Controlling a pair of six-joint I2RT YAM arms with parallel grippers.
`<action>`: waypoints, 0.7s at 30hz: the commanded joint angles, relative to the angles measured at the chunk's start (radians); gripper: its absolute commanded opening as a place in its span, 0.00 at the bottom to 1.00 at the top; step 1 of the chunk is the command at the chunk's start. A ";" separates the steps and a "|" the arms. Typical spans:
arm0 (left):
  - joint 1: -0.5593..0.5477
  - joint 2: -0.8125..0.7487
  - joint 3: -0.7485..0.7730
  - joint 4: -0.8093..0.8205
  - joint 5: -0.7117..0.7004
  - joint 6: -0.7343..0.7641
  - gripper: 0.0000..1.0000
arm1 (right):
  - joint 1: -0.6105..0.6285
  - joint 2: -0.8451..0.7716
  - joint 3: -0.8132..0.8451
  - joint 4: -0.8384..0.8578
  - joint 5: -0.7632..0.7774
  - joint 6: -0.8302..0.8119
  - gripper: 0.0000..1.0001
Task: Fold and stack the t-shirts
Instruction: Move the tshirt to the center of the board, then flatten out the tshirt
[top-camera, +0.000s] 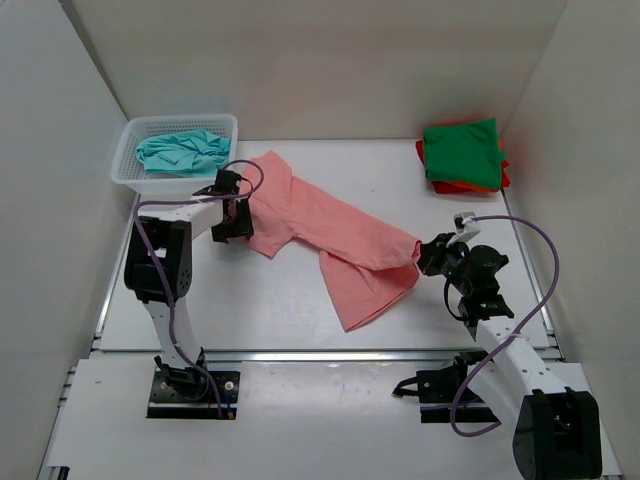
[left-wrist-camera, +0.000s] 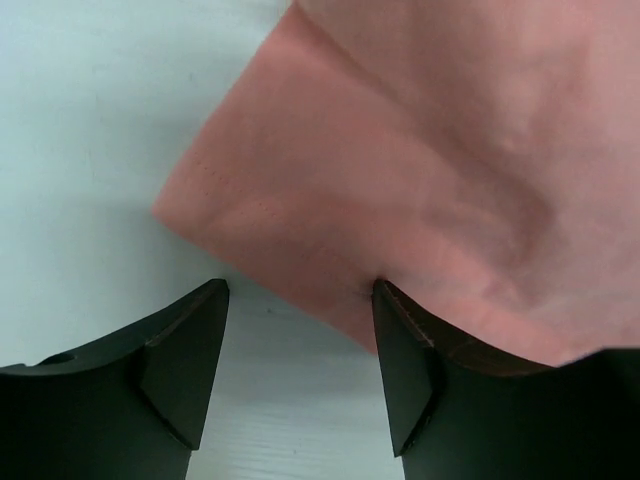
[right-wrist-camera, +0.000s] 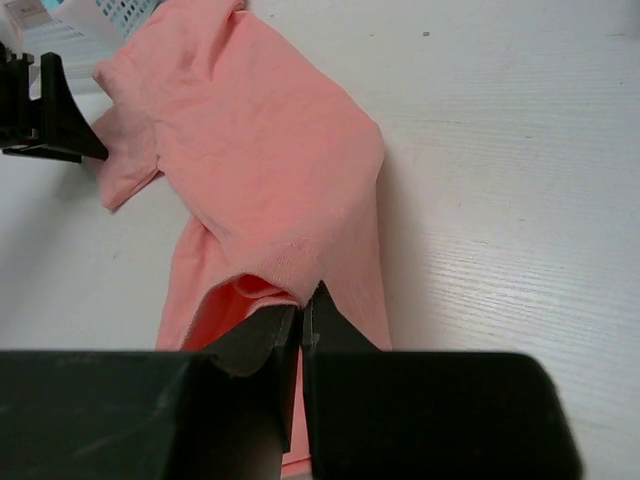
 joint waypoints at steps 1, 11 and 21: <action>-0.026 0.081 0.110 -0.114 -0.073 0.060 0.65 | -0.005 -0.008 0.006 0.038 -0.016 -0.028 0.00; -0.100 0.019 0.201 -0.251 -0.094 0.174 0.00 | -0.020 -0.010 0.079 0.009 -0.034 -0.077 0.01; -0.054 -0.596 0.523 -0.435 -0.021 0.140 0.00 | -0.175 -0.174 0.463 -0.287 -0.137 -0.141 0.00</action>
